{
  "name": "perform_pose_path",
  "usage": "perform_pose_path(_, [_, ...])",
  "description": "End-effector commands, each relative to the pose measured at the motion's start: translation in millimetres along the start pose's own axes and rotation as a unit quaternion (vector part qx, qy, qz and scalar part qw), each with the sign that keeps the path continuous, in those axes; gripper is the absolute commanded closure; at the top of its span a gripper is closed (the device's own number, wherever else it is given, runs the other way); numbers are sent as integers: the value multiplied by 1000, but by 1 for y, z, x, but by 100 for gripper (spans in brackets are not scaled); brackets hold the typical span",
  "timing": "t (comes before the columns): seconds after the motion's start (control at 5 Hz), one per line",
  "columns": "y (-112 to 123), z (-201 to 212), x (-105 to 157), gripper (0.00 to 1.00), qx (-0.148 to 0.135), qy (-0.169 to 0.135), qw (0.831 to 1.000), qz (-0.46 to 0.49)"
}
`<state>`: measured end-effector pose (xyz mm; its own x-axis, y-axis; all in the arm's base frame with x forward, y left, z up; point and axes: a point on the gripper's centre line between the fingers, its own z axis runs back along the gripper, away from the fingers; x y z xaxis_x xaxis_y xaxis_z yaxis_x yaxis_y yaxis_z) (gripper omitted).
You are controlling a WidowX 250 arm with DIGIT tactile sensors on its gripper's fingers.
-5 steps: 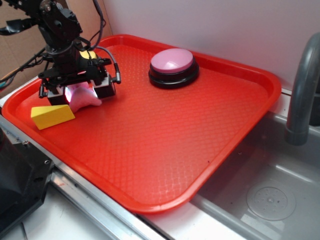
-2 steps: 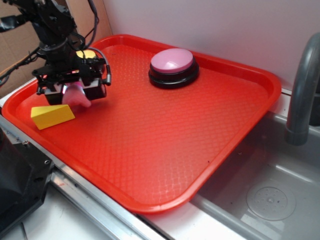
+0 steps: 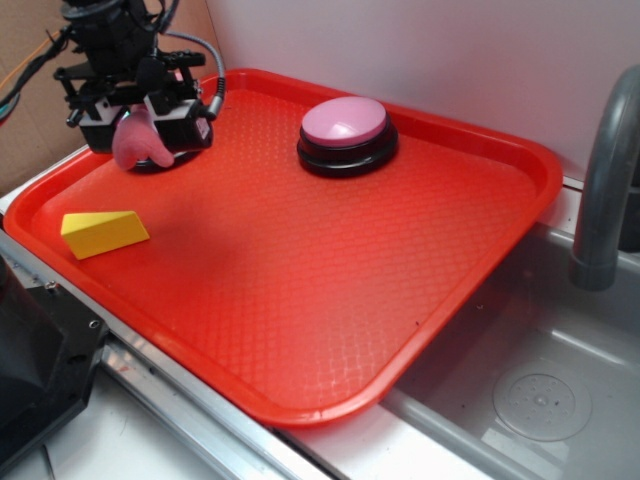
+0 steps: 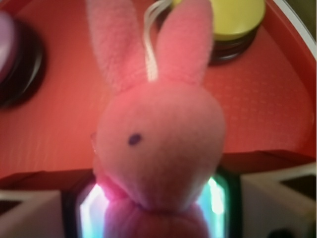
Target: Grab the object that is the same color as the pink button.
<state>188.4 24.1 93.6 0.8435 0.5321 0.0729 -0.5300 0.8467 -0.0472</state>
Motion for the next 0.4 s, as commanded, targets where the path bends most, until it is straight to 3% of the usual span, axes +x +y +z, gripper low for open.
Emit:
perform_pose_path(0.0, [-19, 31, -35, 100, -65, 31, 988, -137])
perform_pose_path(0.2, [-20, 24, -43, 100, -50, 39, 986, -154])
